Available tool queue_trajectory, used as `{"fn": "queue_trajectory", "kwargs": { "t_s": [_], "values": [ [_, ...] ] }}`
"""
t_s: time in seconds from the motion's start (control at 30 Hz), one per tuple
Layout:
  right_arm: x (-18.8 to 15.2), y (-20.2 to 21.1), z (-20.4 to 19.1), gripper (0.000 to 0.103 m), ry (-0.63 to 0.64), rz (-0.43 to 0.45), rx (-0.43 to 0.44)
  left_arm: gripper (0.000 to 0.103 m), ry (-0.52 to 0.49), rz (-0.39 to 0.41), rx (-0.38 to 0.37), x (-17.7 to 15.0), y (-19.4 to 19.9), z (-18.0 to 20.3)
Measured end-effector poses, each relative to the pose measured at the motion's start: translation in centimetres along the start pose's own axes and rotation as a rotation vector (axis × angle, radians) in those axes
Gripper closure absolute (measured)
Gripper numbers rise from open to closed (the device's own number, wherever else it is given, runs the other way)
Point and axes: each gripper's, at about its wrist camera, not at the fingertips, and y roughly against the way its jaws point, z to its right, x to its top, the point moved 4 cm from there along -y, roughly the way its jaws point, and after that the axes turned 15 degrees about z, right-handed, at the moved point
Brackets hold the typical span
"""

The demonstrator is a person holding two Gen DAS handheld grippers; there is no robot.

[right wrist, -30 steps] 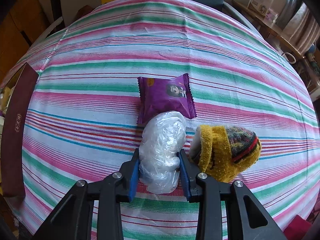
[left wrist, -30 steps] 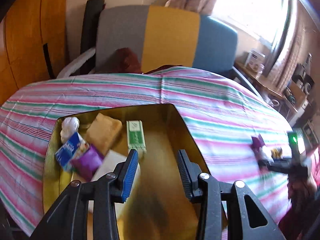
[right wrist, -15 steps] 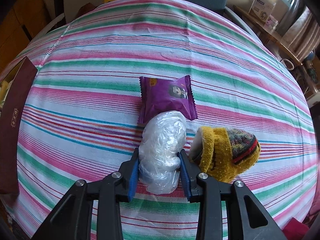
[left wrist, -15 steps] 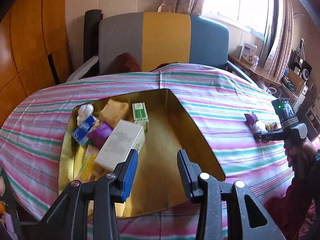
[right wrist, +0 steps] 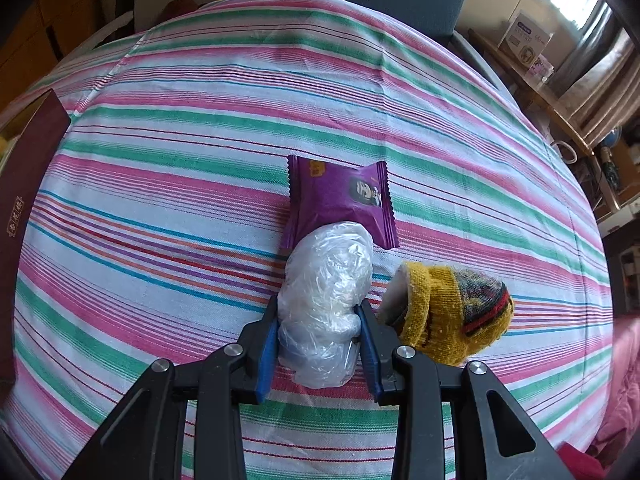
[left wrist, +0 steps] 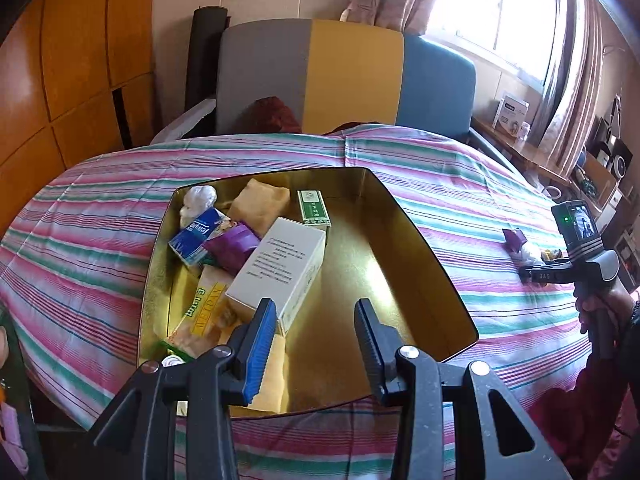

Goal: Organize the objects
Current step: 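Carry the plastic bundle with the right tool into the tray and release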

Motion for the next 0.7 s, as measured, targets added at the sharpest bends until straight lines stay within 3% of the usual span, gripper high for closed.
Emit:
{"fn": "queue_trajectory", "kwargs": {
  "t_s": [0.2, 0.4, 0.7],
  "values": [
    [2.0, 3.6, -1.8, 0.068, -0.033, 0.087, 0.041, 0.062, 0.029, -0.005, 0.004, -0.2, -0.1, -1.3],
    [5.1, 7.6, -8.2, 0.068, 0.058, 0.191, 0.157, 0.062, 0.053, -0.011, 0.004, -0.5, -0.3, -1.9],
    [7.2, 10.6, -17.9, 0.068, 0.166, 0.258, 0.323, 0.062, 0.072, -0.023, 0.013, -0.9, -0.6, -3.1]
  ]
}}
